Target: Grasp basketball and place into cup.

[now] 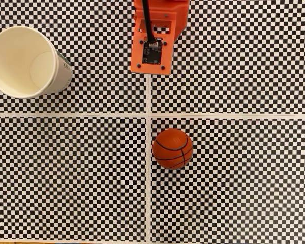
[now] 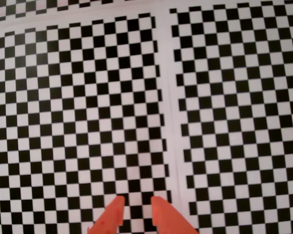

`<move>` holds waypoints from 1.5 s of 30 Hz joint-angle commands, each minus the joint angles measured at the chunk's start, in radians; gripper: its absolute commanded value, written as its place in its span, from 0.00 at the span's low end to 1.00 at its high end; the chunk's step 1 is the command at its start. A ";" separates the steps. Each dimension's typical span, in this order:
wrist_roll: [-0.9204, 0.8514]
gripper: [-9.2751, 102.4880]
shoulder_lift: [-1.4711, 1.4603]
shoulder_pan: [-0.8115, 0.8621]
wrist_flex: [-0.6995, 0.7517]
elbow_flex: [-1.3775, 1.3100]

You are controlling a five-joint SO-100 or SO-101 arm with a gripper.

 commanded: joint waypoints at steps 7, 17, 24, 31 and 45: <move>-0.084 0.09 0.009 0.018 -0.066 -0.040; -0.114 0.13 0.009 0.012 -0.048 -0.282; -0.092 0.12 -0.066 -0.011 -0.048 -0.420; -0.078 0.12 -0.334 -0.017 -0.026 -0.693; 0.003 0.31 -0.979 -0.074 -0.067 -1.233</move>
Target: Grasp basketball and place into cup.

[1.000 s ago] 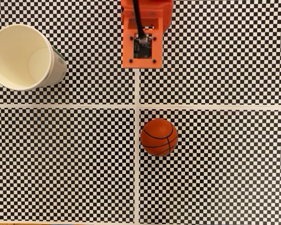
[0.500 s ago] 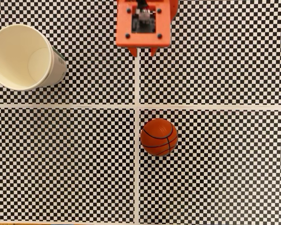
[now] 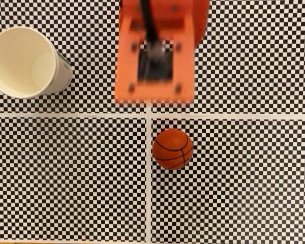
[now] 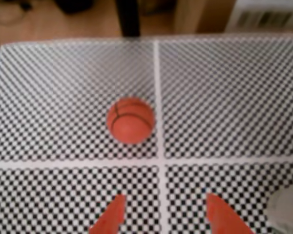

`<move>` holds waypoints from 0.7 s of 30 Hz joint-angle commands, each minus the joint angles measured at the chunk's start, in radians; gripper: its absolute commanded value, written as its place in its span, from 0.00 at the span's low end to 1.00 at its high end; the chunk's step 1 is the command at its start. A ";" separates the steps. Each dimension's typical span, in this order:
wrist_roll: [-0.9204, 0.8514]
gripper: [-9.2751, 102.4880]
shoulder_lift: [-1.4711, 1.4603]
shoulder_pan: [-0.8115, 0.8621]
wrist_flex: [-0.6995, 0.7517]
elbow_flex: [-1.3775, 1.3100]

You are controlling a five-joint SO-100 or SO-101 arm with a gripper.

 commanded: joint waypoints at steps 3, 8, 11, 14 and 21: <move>0.023 0.35 -0.124 -0.031 -0.006 -0.163; 0.051 0.42 -0.258 -0.063 -0.003 -0.259; 0.069 0.47 -0.359 -0.091 -0.003 -0.357; 0.097 0.52 -0.445 -0.124 0.002 -0.440; 0.141 0.60 -0.609 -0.167 0.021 -0.545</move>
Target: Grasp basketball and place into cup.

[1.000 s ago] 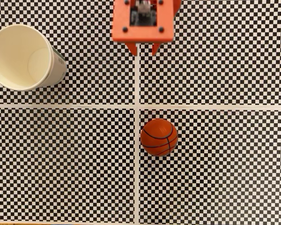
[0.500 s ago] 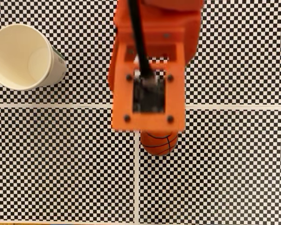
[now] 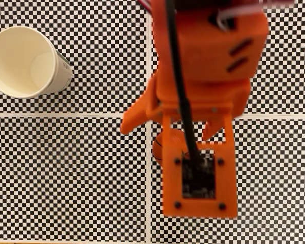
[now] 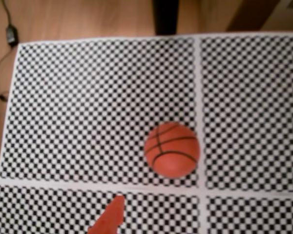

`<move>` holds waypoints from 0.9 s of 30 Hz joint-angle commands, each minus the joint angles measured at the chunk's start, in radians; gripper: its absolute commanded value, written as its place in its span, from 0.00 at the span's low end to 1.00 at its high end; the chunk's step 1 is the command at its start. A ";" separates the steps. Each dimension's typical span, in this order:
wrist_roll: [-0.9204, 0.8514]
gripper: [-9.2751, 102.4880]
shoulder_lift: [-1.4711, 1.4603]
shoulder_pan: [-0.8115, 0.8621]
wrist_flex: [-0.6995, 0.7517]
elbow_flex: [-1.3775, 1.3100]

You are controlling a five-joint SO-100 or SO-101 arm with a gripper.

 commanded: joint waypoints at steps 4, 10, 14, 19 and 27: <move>0.041 0.65 -0.112 -0.018 0.031 -0.133; 0.078 0.67 -0.374 -0.026 0.268 -0.499; 0.098 0.67 -0.430 -0.032 0.299 -0.572; 0.114 0.67 -0.462 -0.031 0.314 -0.595; 0.132 0.68 -0.525 -0.020 0.318 -0.601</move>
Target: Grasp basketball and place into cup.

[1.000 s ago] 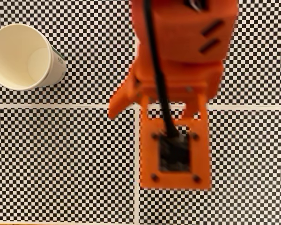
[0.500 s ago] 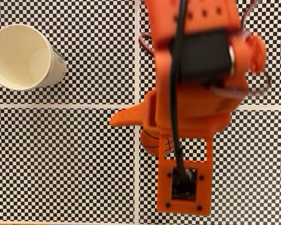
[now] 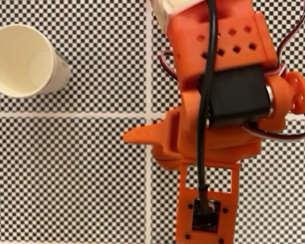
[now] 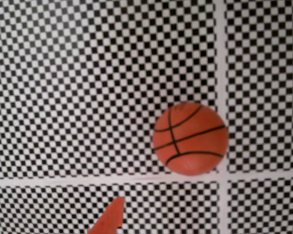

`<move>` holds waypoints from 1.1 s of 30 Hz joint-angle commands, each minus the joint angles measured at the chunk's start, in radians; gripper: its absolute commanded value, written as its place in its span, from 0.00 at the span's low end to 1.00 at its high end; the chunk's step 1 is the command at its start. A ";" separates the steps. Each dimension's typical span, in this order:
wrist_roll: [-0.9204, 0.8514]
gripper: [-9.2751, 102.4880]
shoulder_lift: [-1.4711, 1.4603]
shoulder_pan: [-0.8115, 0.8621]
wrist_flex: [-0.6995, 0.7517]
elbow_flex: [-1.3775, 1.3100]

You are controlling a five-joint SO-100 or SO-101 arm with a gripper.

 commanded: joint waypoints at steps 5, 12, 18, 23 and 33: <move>0.020 0.68 -0.043 0.017 0.003 -0.097; 0.009 0.69 -0.150 0.021 0.003 -0.213; -0.003 0.73 -0.198 0.025 0.003 -0.245; -0.008 0.77 -0.209 0.028 0.003 -0.245; -0.018 0.77 -0.272 0.035 0.003 -0.278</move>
